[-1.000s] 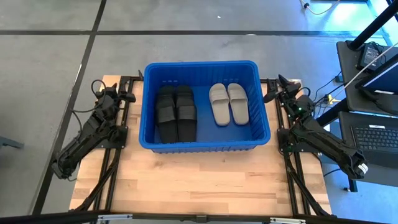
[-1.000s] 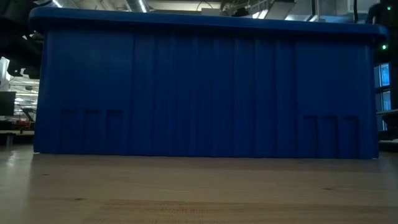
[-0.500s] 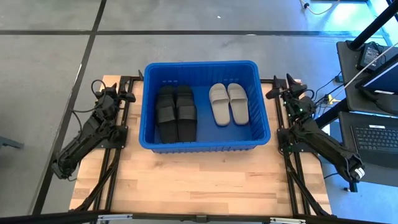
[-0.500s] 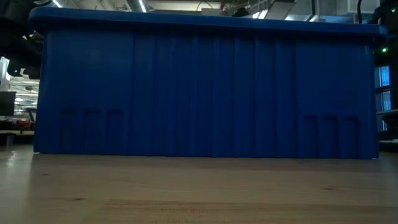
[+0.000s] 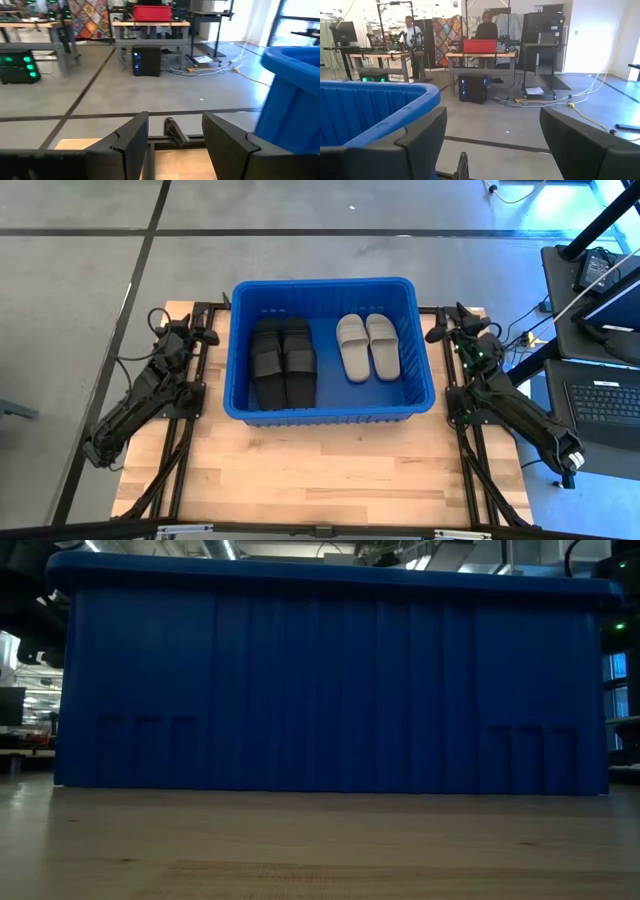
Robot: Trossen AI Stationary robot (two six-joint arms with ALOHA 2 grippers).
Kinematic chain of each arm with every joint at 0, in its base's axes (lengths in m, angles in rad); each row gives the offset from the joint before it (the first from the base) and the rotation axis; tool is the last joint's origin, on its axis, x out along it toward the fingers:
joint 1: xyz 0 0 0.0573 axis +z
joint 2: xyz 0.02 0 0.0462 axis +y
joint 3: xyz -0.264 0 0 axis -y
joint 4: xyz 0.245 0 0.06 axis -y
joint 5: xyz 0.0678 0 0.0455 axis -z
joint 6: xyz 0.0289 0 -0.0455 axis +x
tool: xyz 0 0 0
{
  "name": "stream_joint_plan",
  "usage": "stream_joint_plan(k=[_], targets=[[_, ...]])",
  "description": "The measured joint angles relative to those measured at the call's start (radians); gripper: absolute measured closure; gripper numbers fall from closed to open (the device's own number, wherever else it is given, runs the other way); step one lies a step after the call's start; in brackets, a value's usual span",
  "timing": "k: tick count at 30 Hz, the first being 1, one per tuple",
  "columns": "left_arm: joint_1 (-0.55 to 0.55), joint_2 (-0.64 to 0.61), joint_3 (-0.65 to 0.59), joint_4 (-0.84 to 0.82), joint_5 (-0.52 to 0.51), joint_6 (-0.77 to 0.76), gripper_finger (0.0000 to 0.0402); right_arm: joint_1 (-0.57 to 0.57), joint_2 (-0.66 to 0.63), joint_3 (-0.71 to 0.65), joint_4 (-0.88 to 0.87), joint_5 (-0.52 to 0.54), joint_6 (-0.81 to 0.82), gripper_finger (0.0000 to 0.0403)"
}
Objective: Pick and place slides into bin
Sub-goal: Return to Home Position
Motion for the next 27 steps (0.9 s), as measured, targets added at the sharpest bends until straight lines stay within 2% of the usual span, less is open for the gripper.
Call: stream_joint_plan(k=[5, 10, 15, 17, 23, 27], targets=[[0.000, 0.000, 0.000, -0.003, 0.061, -0.002, 0.0221, 0.000, -0.070, 0.000, -0.102, 0.000, 0.018, 0.0083], [0.000, 0.000, 0.000, -0.003, 0.071, -0.002, 0.0221, 0.000, -0.167, 0.000, -0.174, 0.001, 0.019, 0.0083], [0.000, 0.000, 0.000, -0.003, 0.070, -0.002, 0.0221, 0.000, -0.267, 0.000, -0.288, 0.086, 0.048, 0.0083], [0.000, 0.000, 0.000, -0.003, 0.071, -0.002, 0.0221, 0.000, -0.311, 0.000, -0.331, 0.089, 0.049, 0.0083], [-0.001, 0.002, 0.000, -0.001, 0.070, -0.001, 0.0221, 0.000, -0.318, -0.001, -0.352, 0.067, 0.068, 0.0083], [-0.001, 0.002, 0.000, -0.002, 0.064, 0.001, 0.0221, 0.000, -0.317, -0.001, -0.426, 0.058, 0.072, 0.0083]])
